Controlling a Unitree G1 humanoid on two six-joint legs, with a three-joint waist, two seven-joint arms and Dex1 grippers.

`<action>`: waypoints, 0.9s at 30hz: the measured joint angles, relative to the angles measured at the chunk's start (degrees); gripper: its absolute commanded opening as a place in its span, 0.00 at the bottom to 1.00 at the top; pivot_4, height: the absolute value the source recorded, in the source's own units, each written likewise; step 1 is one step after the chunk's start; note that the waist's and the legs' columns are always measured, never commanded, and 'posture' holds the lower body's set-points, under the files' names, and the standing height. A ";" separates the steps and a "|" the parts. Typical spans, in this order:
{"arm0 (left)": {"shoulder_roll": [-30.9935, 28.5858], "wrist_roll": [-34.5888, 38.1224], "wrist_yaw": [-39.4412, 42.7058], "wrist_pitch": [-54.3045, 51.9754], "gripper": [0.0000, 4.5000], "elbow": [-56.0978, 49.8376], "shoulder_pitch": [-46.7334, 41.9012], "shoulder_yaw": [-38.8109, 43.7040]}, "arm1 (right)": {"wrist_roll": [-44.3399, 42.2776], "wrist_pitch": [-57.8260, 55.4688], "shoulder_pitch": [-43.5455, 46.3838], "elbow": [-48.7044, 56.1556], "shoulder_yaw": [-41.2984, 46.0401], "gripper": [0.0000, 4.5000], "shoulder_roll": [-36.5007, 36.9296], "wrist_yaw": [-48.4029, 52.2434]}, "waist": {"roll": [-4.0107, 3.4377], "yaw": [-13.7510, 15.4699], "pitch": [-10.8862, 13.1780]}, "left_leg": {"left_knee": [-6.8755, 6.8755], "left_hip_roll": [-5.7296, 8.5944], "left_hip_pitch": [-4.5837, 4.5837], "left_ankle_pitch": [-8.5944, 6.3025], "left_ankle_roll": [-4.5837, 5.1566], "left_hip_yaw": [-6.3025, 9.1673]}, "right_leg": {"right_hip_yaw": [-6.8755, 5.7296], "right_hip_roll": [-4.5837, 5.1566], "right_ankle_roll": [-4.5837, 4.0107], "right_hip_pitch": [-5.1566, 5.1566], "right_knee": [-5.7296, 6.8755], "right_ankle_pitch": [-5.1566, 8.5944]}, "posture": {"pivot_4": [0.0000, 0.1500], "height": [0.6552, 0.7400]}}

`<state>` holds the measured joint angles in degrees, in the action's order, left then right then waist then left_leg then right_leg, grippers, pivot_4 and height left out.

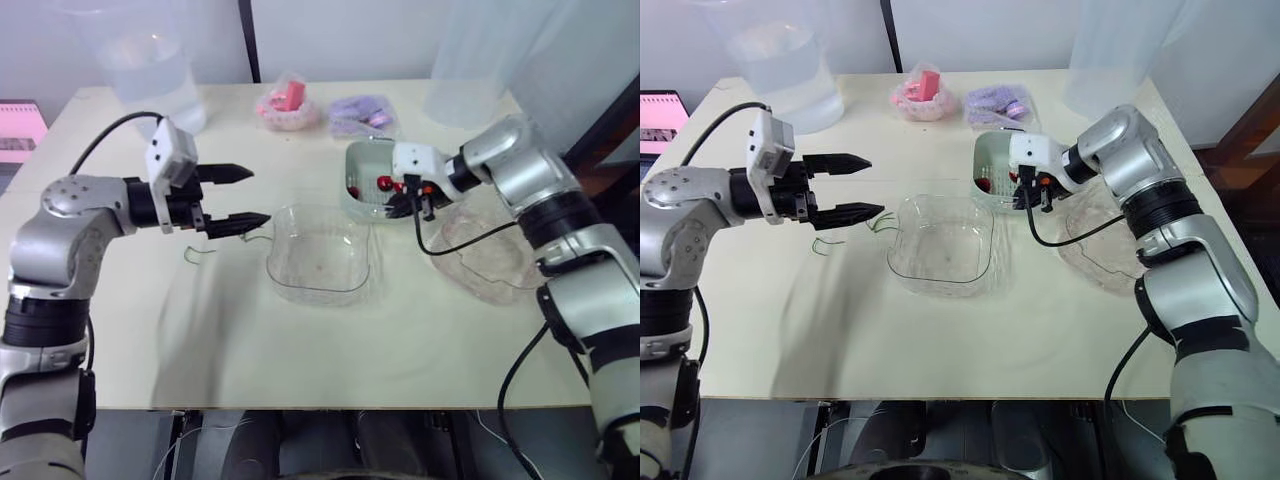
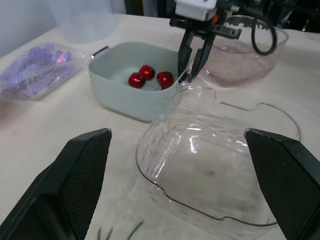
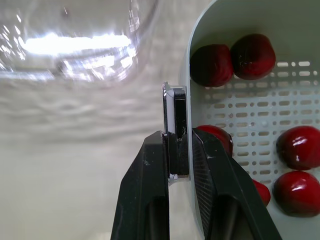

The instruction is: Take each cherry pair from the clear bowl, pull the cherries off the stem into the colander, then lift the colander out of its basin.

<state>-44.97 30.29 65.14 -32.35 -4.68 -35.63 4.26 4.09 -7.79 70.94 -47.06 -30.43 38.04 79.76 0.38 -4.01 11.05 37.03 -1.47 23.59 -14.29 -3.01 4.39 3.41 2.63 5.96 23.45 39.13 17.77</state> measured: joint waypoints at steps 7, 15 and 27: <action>-0.07 0.47 -1.12 -0.88 1.00 -1.05 0.69 0.02 | 3.09 3.15 1.33 -6.48 2.24 0.66 -1.36 -0.10 | 0.00 0.05 0.00 | 0.00 0.00 -0.03 0.02 -0.04 0.01 | 0.00 0.01 0.00 -0.04 0.01 0.00 | 1.00 0.94; -0.40 1.39 -2.27 -2.02 1.00 1.65 -1.11 1.68 | -0.69 -5.33 -0.62 5.61 12.78 0.88 4.47 0.81 | -0.02 0.16 0.01 | -0.03 0.00 -0.02 0.02 -0.03 0.02 | -0.01 0.01 0.00 -0.03 0.01 0.00 | 1.00 0.94; -3.07 -1.54 -10.75 -1.21 1.00 4.30 10.70 9.67 | -22.80 -47.65 -39.57 56.02 59.82 1.00 16.36 -15.44 | -0.03 1.53 -0.01 | -0.03 0.02 -0.09 -0.13 0.23 0.05 | -0.03 0.02 -0.01 -0.15 -0.03 0.00 | 1.00 0.94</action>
<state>-48.04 28.75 54.39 -33.56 -0.38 -24.92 13.92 -18.71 -55.43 31.37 8.97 29.39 54.40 64.32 0.36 -2.48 11.04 36.99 -1.45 23.50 -14.42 -2.78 4.43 3.37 2.65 5.95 23.30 39.10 17.77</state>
